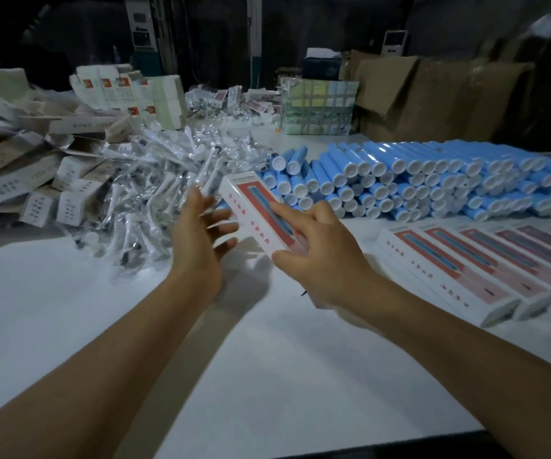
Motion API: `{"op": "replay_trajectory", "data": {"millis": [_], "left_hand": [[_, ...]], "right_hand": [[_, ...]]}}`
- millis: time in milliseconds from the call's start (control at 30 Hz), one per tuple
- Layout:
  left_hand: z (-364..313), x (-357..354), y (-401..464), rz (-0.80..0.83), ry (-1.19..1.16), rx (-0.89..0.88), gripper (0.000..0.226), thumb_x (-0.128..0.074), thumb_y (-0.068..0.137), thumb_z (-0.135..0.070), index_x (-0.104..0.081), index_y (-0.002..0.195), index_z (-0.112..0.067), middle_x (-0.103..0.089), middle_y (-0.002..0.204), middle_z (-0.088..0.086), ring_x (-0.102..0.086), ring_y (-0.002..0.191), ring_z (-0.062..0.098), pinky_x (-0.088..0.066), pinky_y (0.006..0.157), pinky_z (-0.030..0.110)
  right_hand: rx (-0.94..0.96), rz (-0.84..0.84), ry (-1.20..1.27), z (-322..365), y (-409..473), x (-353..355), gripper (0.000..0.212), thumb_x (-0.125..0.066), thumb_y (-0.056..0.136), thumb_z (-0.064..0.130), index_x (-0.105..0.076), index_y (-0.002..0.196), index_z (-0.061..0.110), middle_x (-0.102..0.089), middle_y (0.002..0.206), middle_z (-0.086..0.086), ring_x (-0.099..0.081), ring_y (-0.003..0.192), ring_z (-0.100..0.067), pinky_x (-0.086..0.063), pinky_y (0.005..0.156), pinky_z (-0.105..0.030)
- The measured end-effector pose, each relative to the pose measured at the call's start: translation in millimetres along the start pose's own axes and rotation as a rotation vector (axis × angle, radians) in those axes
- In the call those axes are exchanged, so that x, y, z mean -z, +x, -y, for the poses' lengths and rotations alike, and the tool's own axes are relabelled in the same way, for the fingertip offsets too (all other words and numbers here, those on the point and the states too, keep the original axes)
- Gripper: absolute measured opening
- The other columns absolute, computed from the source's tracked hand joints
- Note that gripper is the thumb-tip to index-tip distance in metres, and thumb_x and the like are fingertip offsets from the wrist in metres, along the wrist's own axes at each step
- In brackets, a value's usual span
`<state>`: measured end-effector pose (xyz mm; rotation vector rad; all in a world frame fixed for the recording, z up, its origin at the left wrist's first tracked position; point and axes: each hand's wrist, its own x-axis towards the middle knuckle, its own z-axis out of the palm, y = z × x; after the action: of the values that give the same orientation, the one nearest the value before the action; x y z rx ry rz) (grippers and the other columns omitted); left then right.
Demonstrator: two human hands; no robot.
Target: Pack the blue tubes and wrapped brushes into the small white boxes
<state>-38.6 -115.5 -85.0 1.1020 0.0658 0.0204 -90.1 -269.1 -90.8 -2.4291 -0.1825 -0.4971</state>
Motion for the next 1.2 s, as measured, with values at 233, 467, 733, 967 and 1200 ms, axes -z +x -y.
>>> {"op": "replay_trajectory", "data": {"millis": [233, 467, 733, 967, 1200], "left_hand": [[3.6, 6.4, 3.9, 0.025, 0.045, 0.020, 0.025, -0.043, 0.096, -0.043, -0.055, 0.097, -0.021, -0.059, 0.082, -0.001, -0.055, 0.066, 0.013, -0.040, 0.066, 0.027], [7.1, 7.1, 3.8, 0.102, 0.107, 0.018, 0.016, -0.044, 0.094, -0.032, -0.057, 0.093, -0.022, -0.060, 0.085, 0.000, -0.054, 0.067, 0.013, -0.039, 0.069, 0.027], [19.7, -0.7, 7.0, 0.081, 0.314, -0.051, 0.012, -0.055, 0.089, -0.012, -0.064, 0.082, -0.008, -0.056, 0.059, 0.002, -0.048, 0.052, 0.014, -0.037, 0.046, 0.019], [30.7, -6.0, 1.4, 0.131, 0.440, -0.132, 0.034, -0.054, 0.090, -0.012, -0.055, 0.056, -0.010, -0.044, 0.043, 0.000, -0.040, 0.040, 0.011, -0.033, 0.037, 0.017], [30.7, -4.9, 3.5, 0.156, 0.453, -0.133, 0.044, -0.056, 0.086, -0.015, -0.048, 0.043, -0.019, -0.041, 0.042, -0.004, -0.037, 0.046, 0.015, -0.031, 0.052, 0.027]], "right_hand": [[-0.234, 0.185, -0.565, -29.6, -28.9, 64.5, 0.068, -0.037, 0.075, 0.056, -0.027, 0.141, 0.048, -0.034, 0.124, -0.001, -0.048, 0.101, -0.025, -0.043, 0.078, -0.037], [-0.452, 0.160, -0.887, -82.7, -74.0, 105.4, 0.057, -0.037, 0.085, 0.055, -0.034, 0.140, 0.038, -0.024, 0.146, -0.009, -0.022, 0.132, -0.030, -0.024, 0.105, -0.051], [-0.178, -0.079, -0.854, -59.0, -60.0, 102.5, 0.034, -0.045, 0.090, 0.041, -0.058, 0.118, 0.028, -0.048, 0.114, 0.000, -0.043, 0.107, -0.022, -0.029, 0.088, -0.038], [0.127, -0.017, -0.342, -2.2, -5.2, 27.0, 0.032, -0.051, 0.091, 0.029, -0.039, 0.062, 0.023, -0.043, 0.059, 0.006, -0.044, 0.060, -0.017, -0.031, 0.055, -0.032], [0.037, 0.149, -0.321, -12.4, 10.3, -21.7, 0.030, -0.051, 0.091, 0.031, -0.043, 0.063, 0.023, -0.050, 0.065, 0.007, -0.049, 0.062, -0.013, -0.034, 0.053, -0.028]]}}
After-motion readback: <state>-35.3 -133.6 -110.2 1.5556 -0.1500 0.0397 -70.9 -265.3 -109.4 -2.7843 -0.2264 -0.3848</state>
